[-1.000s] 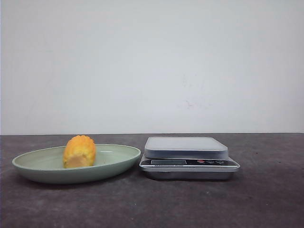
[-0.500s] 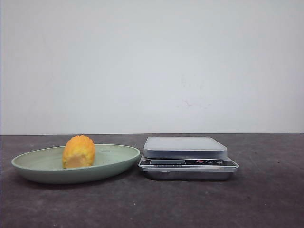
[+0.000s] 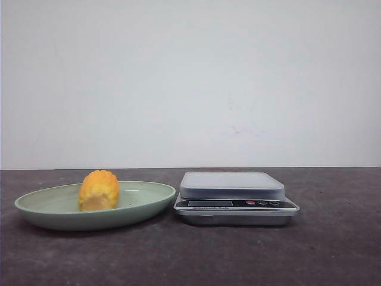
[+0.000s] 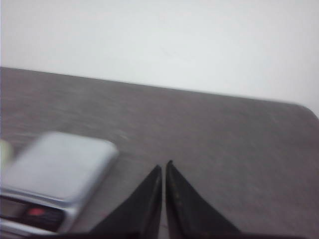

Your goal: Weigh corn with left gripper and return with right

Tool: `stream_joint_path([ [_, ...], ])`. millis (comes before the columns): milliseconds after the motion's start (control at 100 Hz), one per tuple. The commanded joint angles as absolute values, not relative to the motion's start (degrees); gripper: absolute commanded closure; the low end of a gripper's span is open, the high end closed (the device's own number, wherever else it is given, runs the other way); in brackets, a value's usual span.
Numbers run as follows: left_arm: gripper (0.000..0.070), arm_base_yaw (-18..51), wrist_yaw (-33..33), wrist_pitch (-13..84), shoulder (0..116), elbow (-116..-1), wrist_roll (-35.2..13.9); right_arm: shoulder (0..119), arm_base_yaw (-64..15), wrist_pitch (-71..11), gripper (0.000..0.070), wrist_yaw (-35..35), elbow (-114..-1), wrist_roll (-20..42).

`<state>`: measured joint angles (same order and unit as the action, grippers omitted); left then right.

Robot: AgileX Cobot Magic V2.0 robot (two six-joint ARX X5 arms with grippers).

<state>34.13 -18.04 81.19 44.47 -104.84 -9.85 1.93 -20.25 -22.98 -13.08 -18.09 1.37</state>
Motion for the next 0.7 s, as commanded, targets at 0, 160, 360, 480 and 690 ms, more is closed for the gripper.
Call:
stream_joint_path([
  [0,0.0689,34.48,-18.15,80.05,44.86,-106.17,-9.96,1.08,-15.31,-19.49,0.0694,-11.27,-13.93,2.17],
  [160,0.0689,34.48,-18.15,80.07,44.86,-106.17,-9.96,0.23,-6.92,-13.21,0.0694,-9.06,-6.66,3.84],
  [360,0.0689,34.48,-18.15,80.07,44.86,-106.17,-9.96,0.23,-3.46,-11.84,0.0693,-8.99,-3.29,6.09],
  [480,0.0689,34.46,-18.15,80.05,44.86,-106.17,-9.96,0.23,-2.79,-11.66,0.0694,-8.08,-1.48,6.04],
  [690,0.0689,34.48,-18.15,80.07,44.86,-106.17,-9.96,0.23,-1.56,-9.85,0.0694,-7.01,-0.75,5.23],
])
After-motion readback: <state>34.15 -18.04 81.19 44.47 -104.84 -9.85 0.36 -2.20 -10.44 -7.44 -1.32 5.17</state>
